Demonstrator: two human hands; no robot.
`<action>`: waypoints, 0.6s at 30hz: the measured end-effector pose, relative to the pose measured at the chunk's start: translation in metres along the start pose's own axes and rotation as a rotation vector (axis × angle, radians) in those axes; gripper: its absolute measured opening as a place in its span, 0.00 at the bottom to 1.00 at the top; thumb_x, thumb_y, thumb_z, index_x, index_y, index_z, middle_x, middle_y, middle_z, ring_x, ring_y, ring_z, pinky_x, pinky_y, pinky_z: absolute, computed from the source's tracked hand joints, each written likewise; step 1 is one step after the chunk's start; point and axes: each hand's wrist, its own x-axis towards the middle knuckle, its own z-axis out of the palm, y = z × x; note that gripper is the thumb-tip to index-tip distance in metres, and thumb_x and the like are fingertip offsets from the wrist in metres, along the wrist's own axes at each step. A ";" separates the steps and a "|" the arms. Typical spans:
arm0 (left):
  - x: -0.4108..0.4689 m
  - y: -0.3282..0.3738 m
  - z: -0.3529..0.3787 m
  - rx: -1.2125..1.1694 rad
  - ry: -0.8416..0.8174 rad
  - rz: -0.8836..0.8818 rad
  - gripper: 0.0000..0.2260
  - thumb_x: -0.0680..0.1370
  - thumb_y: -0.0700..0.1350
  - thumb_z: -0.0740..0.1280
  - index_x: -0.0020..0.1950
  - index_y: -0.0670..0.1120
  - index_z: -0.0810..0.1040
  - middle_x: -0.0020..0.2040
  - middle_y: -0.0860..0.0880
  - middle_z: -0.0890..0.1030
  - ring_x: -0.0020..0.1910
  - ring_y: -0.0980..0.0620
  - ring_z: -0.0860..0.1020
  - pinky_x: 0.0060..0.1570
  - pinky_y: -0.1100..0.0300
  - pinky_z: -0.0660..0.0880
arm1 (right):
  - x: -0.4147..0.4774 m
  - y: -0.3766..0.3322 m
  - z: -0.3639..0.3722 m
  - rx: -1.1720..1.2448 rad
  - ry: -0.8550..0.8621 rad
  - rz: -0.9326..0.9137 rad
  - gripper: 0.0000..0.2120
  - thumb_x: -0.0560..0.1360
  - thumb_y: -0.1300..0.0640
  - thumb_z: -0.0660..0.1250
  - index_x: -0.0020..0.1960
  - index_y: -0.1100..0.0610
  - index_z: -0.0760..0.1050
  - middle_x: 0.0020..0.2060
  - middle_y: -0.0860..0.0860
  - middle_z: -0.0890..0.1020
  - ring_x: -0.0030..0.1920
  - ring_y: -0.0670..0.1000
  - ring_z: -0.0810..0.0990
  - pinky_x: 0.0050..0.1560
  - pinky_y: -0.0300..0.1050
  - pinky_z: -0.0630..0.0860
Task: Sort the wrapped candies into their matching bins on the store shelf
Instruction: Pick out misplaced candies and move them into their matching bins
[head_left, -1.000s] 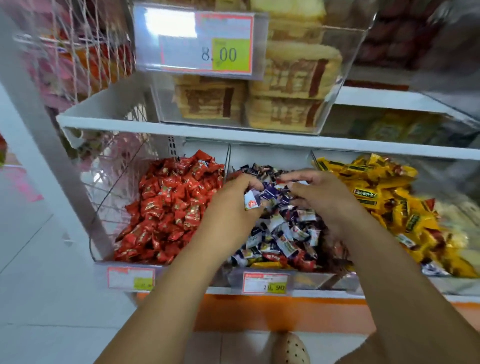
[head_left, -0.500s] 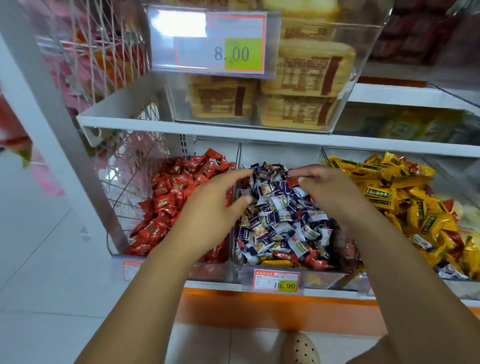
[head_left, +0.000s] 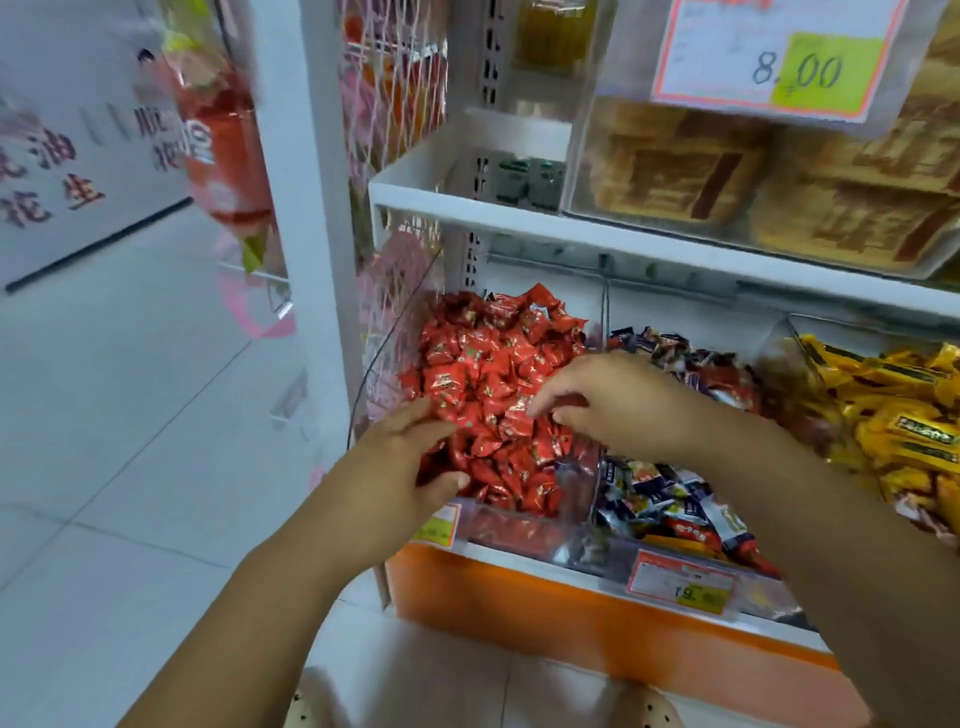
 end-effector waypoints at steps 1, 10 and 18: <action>0.000 -0.002 0.000 0.002 -0.002 -0.012 0.27 0.77 0.56 0.66 0.75 0.56 0.64 0.78 0.55 0.53 0.76 0.56 0.55 0.70 0.65 0.54 | 0.012 -0.001 -0.001 -0.096 -0.082 0.007 0.15 0.78 0.60 0.65 0.61 0.45 0.78 0.59 0.43 0.79 0.55 0.44 0.77 0.54 0.37 0.70; 0.004 -0.008 -0.014 -0.092 -0.056 -0.065 0.38 0.72 0.55 0.72 0.77 0.57 0.55 0.78 0.57 0.50 0.75 0.58 0.54 0.66 0.70 0.53 | 0.077 -0.029 0.040 -0.562 -0.706 0.194 0.61 0.62 0.34 0.75 0.75 0.41 0.31 0.76 0.57 0.37 0.75 0.64 0.55 0.70 0.58 0.65; -0.032 -0.016 -0.030 -0.003 0.031 -0.015 0.34 0.74 0.53 0.70 0.75 0.64 0.57 0.72 0.64 0.64 0.64 0.63 0.68 0.56 0.73 0.60 | 0.062 -0.042 -0.010 -0.362 -0.265 -0.150 0.23 0.72 0.41 0.70 0.65 0.43 0.73 0.60 0.46 0.77 0.59 0.49 0.72 0.59 0.46 0.70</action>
